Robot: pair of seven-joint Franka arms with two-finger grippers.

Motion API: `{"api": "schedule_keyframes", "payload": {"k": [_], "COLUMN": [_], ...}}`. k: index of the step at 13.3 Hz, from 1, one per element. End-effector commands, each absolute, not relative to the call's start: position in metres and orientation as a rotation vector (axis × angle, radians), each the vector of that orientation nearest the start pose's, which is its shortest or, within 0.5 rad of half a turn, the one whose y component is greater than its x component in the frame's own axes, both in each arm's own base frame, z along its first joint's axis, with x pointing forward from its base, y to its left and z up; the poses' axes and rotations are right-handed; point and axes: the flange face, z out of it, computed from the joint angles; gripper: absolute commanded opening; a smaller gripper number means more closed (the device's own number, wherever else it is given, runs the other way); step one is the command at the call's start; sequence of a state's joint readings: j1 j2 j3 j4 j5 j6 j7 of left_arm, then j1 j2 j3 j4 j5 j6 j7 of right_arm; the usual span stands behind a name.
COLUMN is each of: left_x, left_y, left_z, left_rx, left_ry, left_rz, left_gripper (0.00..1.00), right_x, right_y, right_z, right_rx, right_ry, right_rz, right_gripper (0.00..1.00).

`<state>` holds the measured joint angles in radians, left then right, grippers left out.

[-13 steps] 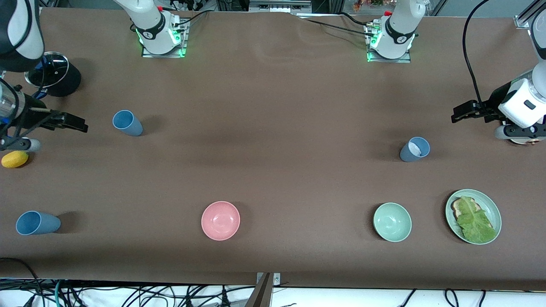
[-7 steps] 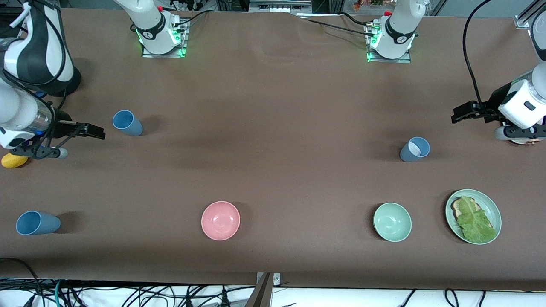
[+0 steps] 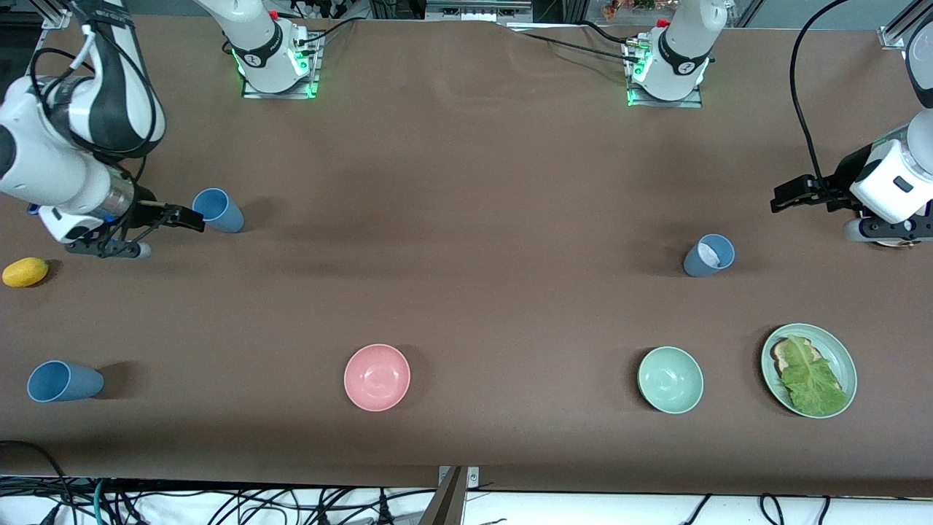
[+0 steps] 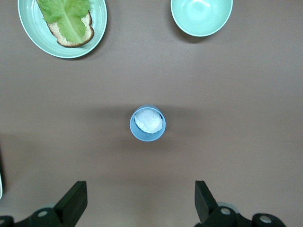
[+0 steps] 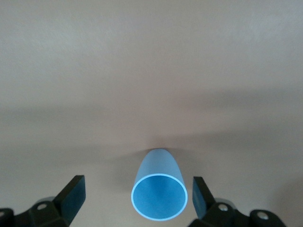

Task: Stack blue cups with both arms
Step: 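Reach the right gripper down and grasp the nearby blue cup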

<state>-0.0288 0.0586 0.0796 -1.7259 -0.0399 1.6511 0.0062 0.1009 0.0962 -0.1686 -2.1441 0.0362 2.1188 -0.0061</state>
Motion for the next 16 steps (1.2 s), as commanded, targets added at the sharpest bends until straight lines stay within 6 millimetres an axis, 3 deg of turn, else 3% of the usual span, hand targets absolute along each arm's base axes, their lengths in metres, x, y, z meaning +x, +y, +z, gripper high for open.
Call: {"api": "schedule_keyframes", "payload": {"k": [1, 3, 5, 9, 11, 12, 16], "left_x": [0.568, 0.569, 0.573, 0.587, 0.571, 0.566, 0.544], "left_y": [0.028, 0.037, 0.040, 0.042, 0.052, 0.060, 0.062], "left_z": [0.522, 0.520, 0.498, 0.416, 0.371, 0.356, 0.297], "left_rx": [-3.162, -3.162, -3.160, -3.139, -3.127, -3.127, -3.127], "left_ry": [-0.056, -0.078, -0.084, -0.090, -0.101, -0.120, -0.130], "left_rz": [0.202, 0.194, 0.254, 0.375, 0.332, 0.282, 0.238], "left_gripper": [1.00, 1.00, 1.00, 1.00, 1.00, 1.00, 1.00], "right_x": [0.512, 0.505, 0.500, 0.498, 0.500, 0.501, 0.500], "right_y": [-0.033, -0.033, -0.032, -0.024, -0.016, -0.017, -0.016], "right_z": [0.340, 0.328, 0.314, 0.298, 0.292, 0.290, 0.276], "right_rx": [-3.110, -3.108, -3.111, -3.117, -3.120, -3.121, -3.122], "right_ry": [0.153, 0.163, 0.164, 0.205, 0.215, 0.220, 0.244], "right_rz": [0.177, 0.197, 0.178, 0.174, 0.172, 0.165, 0.195], "right_gripper": [1.00, 1.00, 1.00, 1.00, 1.00, 1.00, 1.00]}}
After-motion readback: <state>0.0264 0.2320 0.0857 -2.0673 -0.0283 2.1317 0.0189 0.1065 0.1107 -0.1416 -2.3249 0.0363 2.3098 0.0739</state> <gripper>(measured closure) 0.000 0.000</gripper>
